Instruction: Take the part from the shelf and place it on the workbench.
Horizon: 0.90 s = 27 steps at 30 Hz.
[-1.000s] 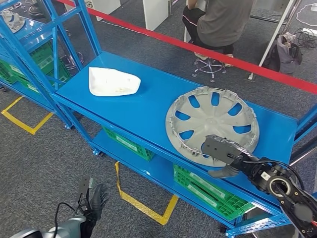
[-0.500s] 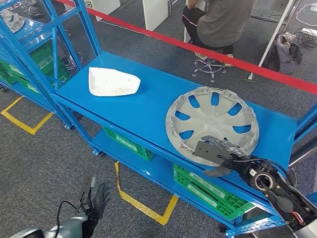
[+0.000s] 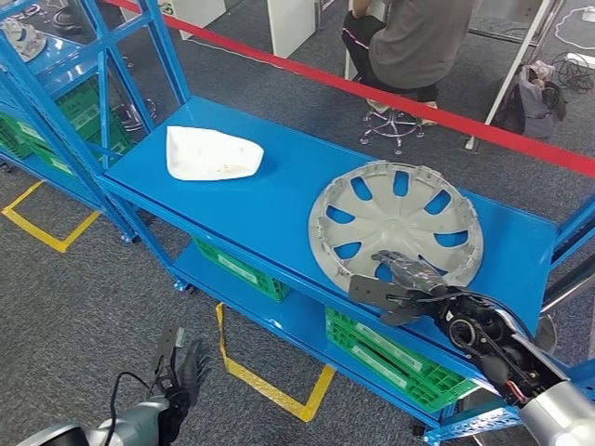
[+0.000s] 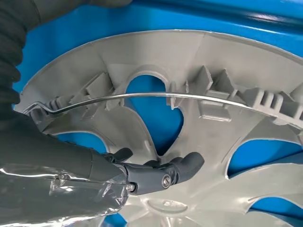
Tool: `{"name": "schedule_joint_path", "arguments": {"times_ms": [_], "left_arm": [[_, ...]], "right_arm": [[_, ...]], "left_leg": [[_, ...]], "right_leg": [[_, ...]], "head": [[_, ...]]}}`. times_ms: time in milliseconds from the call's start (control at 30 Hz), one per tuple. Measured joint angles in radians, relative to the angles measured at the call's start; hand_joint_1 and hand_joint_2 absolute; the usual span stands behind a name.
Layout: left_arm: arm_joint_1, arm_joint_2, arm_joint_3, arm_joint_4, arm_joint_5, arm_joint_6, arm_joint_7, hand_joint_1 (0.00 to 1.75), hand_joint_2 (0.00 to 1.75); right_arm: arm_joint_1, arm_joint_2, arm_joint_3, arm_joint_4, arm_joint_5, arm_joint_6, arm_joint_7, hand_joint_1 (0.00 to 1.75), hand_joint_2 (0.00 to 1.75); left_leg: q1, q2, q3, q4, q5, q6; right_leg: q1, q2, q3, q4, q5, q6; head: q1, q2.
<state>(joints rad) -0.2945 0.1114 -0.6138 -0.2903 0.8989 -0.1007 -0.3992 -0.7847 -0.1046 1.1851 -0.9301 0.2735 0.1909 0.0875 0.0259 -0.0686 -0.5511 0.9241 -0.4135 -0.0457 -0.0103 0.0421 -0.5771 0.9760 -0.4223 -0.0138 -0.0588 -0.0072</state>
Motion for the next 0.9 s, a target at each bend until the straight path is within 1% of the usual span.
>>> {"name": "schedule_joint_path", "arguments": {"times_ms": [167,433,800,900], "left_arm": [[-0.004,-0.002,0.0,0.0,-0.003,0.0,0.009,0.0,0.0],[-0.015,-0.007,0.0,0.0,-0.009,0.0,0.013,0.0,0.0],[-0.021,-0.011,0.0,0.0,-0.019,0.003,0.027,0.0,0.0],[-0.022,-0.012,0.0,0.0,-0.021,0.008,0.03,0.0,0.0]], "right_arm": [[-0.012,0.036,0.001,0.057,0.015,-0.001,-0.021,0.0,1.75],[-0.014,0.135,0.007,0.122,0.03,0.001,-0.064,0.0,1.75],[-0.014,0.227,0.014,0.197,0.051,-0.021,-0.121,0.0,1.75],[-0.013,0.244,0.015,0.21,0.054,-0.025,-0.132,0.0,1.75]], "left_leg": [[0.0,0.001,0.002,0.0,0.0,0.0],[0.0,0.004,0.003,0.0,0.0,0.0],[0.0,0.004,0.003,0.0,0.0,0.0],[0.0,0.004,0.003,0.0,0.0,0.0]], "right_leg": [[0.0,0.001,0.001,0.0,0.0,0.0],[0.001,0.004,0.001,0.0,0.001,0.0],[0.001,0.004,0.002,0.0,0.001,0.0],[0.001,0.004,0.002,0.0,0.001,0.0]], "head": [[0.0,0.0],[0.0,0.0],[0.0,0.0],[0.0,0.0]]}}
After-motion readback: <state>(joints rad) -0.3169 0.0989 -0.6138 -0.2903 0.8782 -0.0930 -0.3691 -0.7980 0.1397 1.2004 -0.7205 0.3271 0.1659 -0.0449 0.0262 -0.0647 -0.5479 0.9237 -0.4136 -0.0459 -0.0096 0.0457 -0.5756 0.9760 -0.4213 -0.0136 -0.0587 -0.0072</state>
